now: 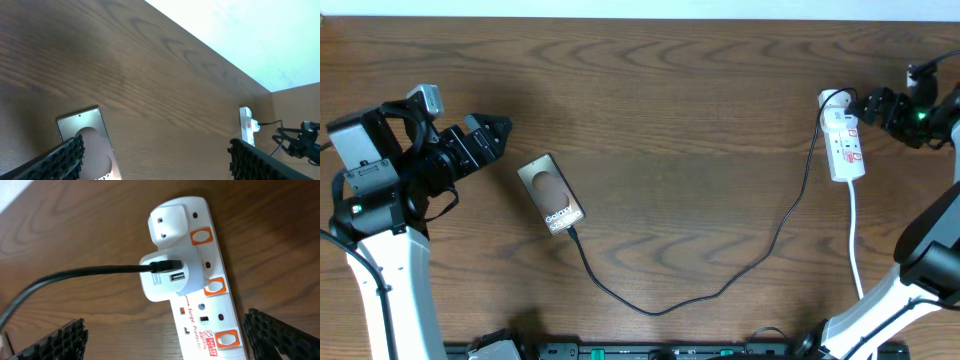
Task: Plug charger to phone and switch on socket
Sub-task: 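Press the orange switch beside the plug with the right gripper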
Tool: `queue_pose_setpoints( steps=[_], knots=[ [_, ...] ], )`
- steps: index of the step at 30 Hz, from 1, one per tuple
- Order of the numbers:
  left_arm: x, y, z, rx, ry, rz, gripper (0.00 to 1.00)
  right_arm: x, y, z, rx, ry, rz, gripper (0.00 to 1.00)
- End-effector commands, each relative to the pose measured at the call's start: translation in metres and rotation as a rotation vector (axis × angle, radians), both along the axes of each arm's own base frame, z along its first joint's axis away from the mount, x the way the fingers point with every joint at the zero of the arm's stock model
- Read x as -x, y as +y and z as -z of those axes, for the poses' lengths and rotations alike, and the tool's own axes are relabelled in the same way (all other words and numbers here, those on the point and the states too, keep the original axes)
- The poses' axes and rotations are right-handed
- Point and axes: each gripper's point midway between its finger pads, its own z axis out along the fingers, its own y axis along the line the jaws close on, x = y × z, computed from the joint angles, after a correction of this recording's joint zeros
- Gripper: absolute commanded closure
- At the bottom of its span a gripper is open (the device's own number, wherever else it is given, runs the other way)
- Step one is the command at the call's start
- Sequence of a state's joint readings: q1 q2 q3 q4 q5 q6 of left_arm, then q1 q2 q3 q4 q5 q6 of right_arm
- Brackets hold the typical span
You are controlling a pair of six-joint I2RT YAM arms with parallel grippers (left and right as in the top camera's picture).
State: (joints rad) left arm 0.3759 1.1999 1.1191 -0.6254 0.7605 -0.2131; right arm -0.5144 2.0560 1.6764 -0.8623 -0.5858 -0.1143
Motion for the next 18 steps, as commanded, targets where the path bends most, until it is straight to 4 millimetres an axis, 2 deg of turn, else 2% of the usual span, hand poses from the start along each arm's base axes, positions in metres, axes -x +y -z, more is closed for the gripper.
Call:
queue_pose_setpoints(
  steps=[1, 9, 18],
  knots=[
    [-0.002, -0.001, -0.009, 0.003, -0.017, 0.004, 0.10, -0.004, 0.006, 0.014, 0.008, 0.021, -0.034, 0.01],
    [-0.002, -0.001, -0.009, 0.003, -0.017, 0.004, 0.10, -0.007, 0.021, 0.040, -0.009, 0.062, -0.081, 0.01],
    [-0.002, -0.001, -0.009, 0.003, -0.017, 0.004, 0.10, -0.011, 0.028, 0.043, -0.009, 0.061, -0.096, 0.01]
  ],
)
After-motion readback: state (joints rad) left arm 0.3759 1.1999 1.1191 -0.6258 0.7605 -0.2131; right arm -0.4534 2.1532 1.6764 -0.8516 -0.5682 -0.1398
